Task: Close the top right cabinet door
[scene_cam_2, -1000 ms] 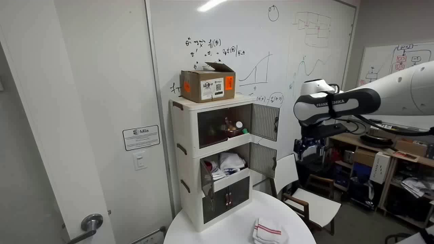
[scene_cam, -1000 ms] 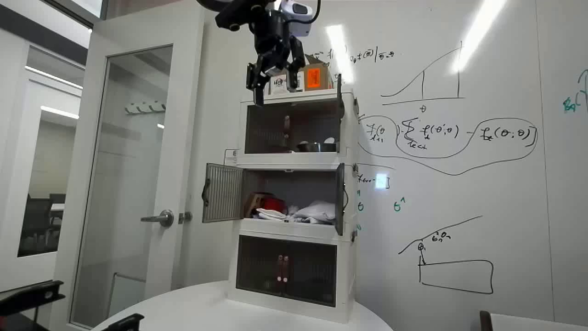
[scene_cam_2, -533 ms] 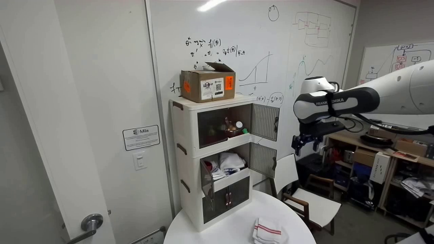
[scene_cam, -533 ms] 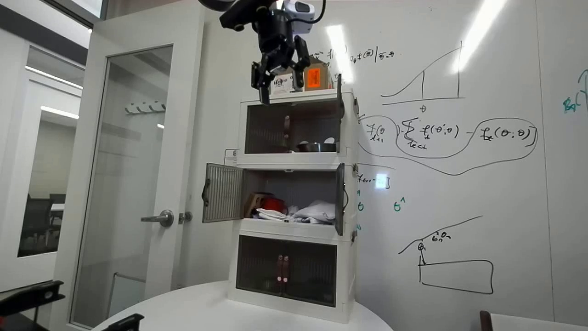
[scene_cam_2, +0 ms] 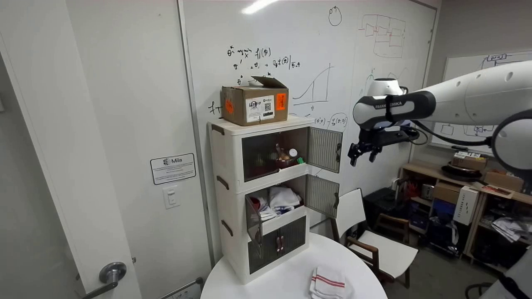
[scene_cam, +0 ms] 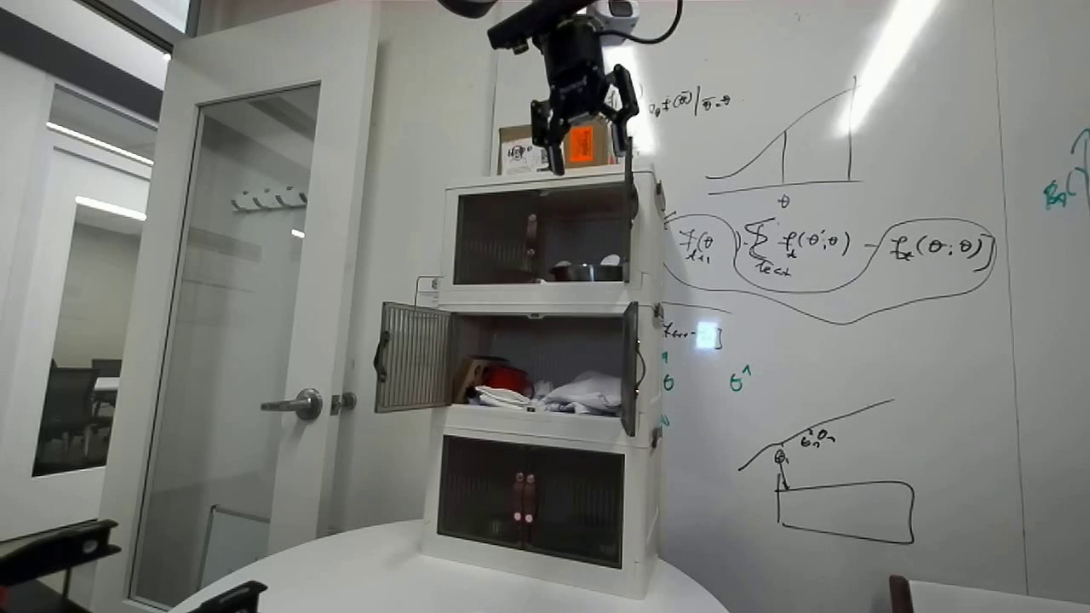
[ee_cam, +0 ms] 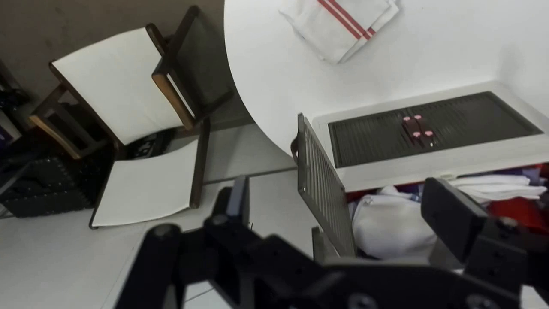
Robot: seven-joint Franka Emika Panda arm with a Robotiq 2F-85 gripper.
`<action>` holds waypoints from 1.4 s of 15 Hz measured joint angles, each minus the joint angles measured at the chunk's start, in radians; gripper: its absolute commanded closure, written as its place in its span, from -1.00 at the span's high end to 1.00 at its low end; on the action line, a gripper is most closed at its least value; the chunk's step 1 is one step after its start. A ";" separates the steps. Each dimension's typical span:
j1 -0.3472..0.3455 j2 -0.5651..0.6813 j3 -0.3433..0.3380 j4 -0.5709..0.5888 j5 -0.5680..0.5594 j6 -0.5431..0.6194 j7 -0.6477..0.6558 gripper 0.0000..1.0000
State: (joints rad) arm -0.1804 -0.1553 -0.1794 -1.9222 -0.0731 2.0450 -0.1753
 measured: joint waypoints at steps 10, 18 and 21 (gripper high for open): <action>-0.002 0.289 0.001 0.468 0.142 -0.005 -0.030 1.00; -0.025 0.400 0.059 0.610 0.272 -0.154 -0.187 1.00; -0.022 0.399 0.091 0.622 0.299 -0.251 -0.271 1.00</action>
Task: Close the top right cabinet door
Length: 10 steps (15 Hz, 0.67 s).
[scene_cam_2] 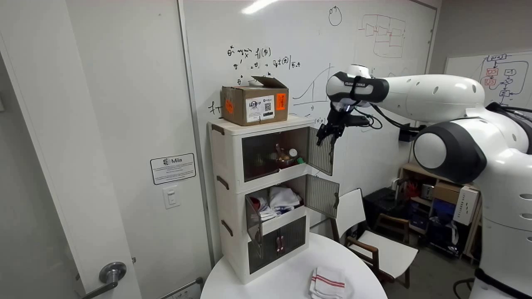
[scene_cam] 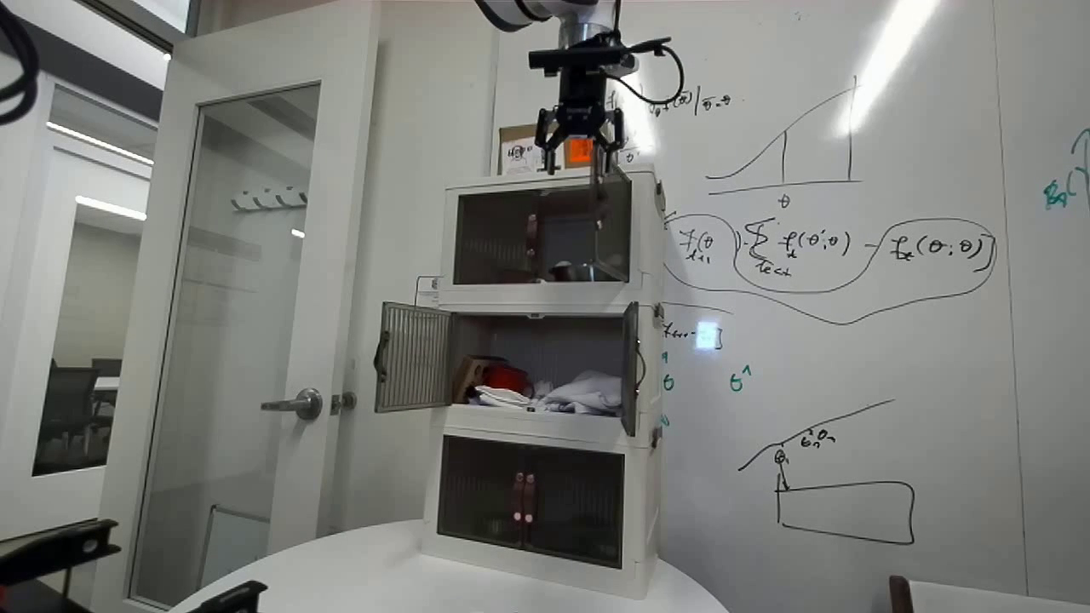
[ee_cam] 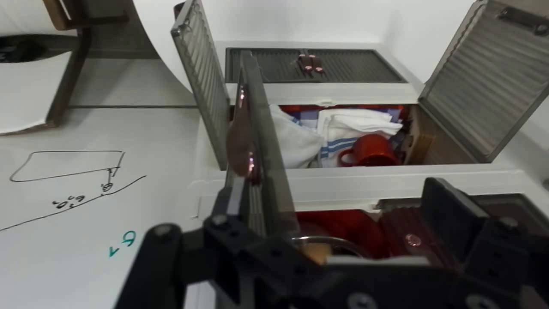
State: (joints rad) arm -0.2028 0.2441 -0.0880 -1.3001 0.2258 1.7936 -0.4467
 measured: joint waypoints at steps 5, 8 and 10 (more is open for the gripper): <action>0.013 0.000 0.048 -0.002 0.006 -0.006 -0.066 1.00; 0.018 0.000 0.068 -0.021 0.069 0.144 -0.037 1.00; 0.023 0.001 0.081 -0.039 0.132 0.246 -0.004 1.00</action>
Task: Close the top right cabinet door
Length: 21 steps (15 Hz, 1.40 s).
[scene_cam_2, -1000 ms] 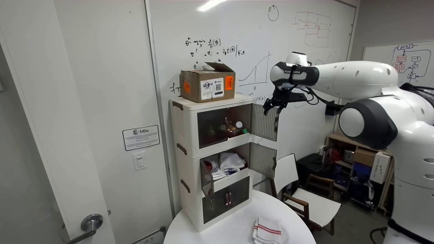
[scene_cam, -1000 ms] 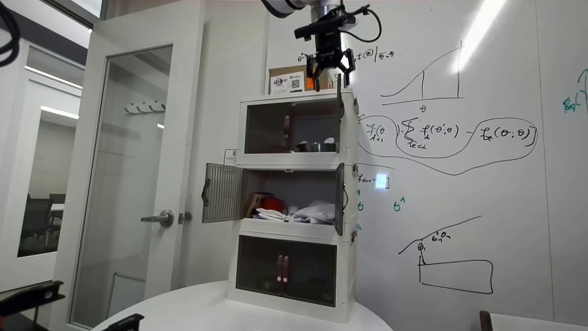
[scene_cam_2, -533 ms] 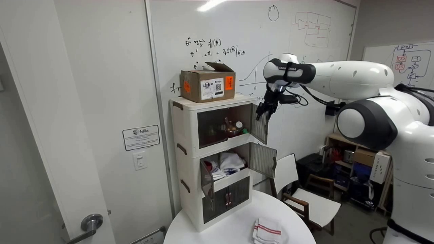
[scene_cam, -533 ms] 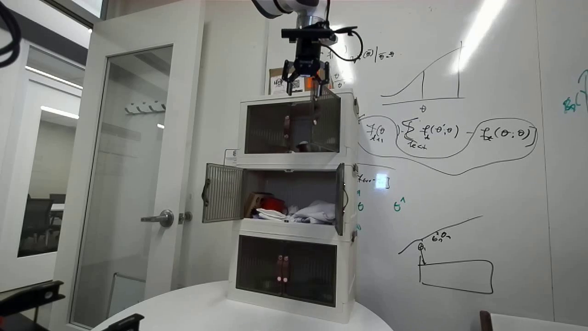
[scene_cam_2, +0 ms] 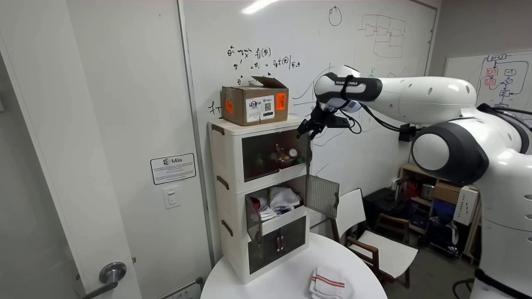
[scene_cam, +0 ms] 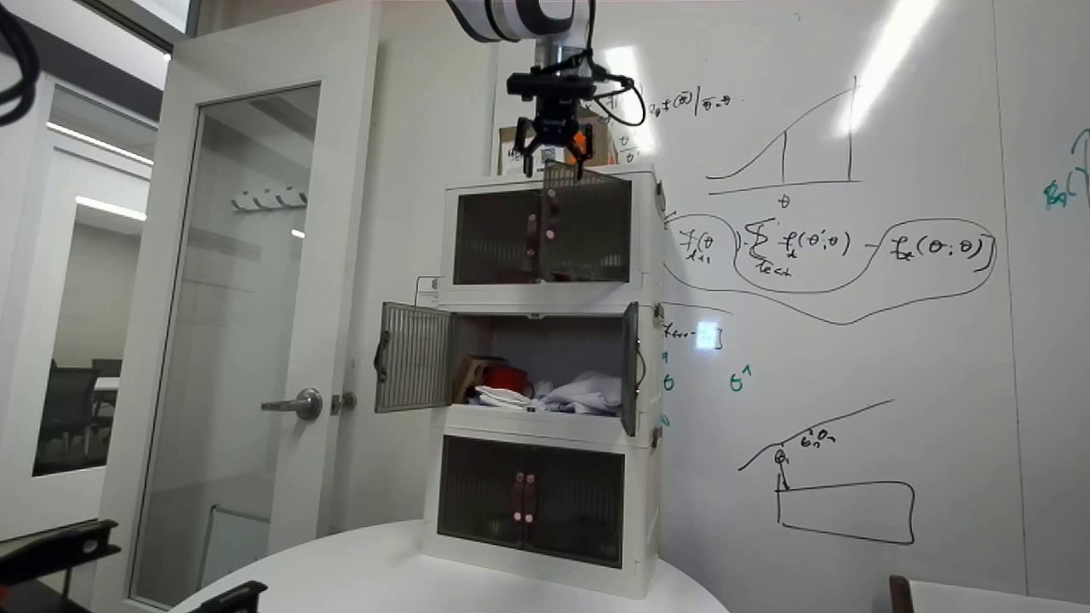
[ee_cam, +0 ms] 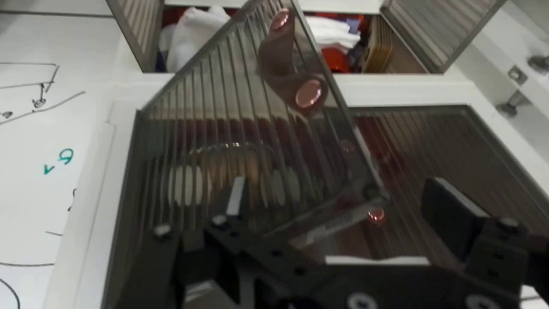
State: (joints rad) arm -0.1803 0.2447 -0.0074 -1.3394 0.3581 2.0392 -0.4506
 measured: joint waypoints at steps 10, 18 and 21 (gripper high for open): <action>0.028 0.061 0.081 -0.038 0.155 0.220 0.009 1.00; 0.032 0.100 0.120 -0.048 0.157 0.379 -0.004 1.00; 0.032 0.117 0.125 -0.050 0.157 0.414 -0.005 1.00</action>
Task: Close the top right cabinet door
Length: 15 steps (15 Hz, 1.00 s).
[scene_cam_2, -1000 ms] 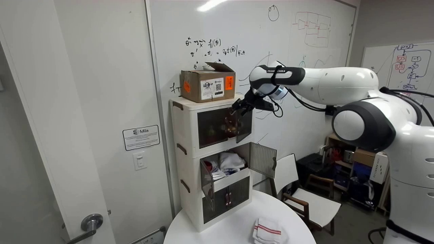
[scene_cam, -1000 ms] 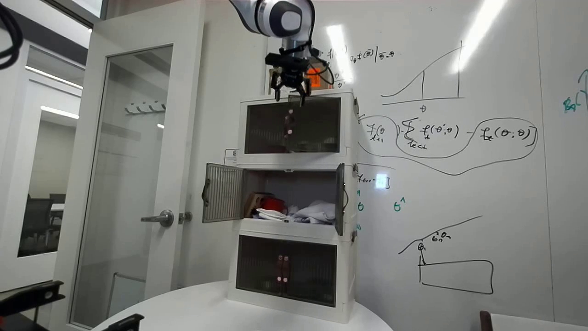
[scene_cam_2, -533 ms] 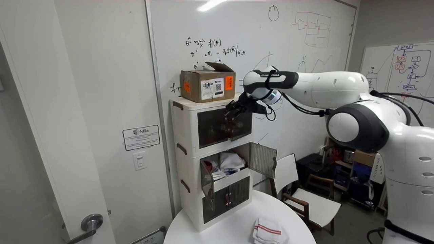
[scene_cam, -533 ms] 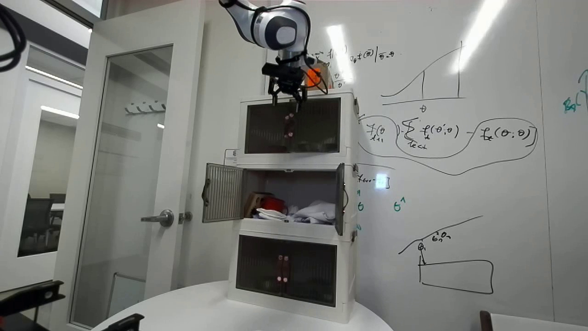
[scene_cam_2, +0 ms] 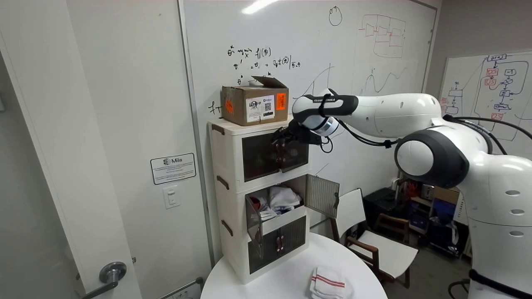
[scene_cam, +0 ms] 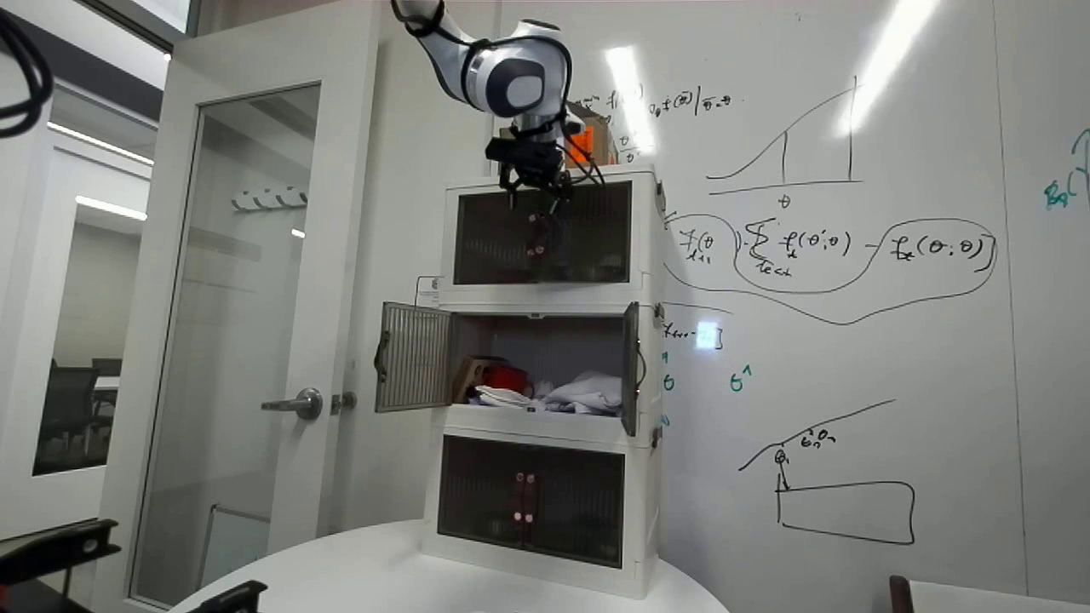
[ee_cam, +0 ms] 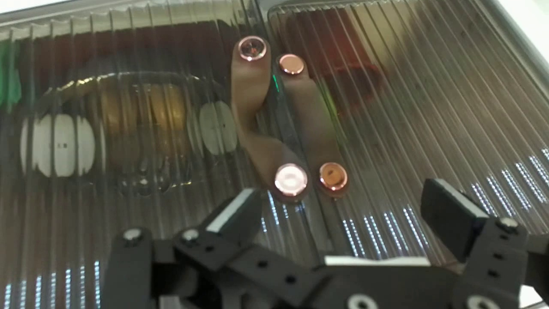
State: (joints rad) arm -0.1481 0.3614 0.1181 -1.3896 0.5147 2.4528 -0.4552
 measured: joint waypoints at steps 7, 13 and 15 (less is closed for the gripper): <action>0.000 0.009 0.006 0.001 0.000 0.033 0.000 1.00; -0.007 0.028 0.006 0.000 -0.001 0.000 0.010 1.00; -0.013 0.028 0.006 0.001 -0.001 -0.015 0.011 1.00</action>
State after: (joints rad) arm -0.1615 0.3893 0.1238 -1.3890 0.5142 2.4377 -0.4442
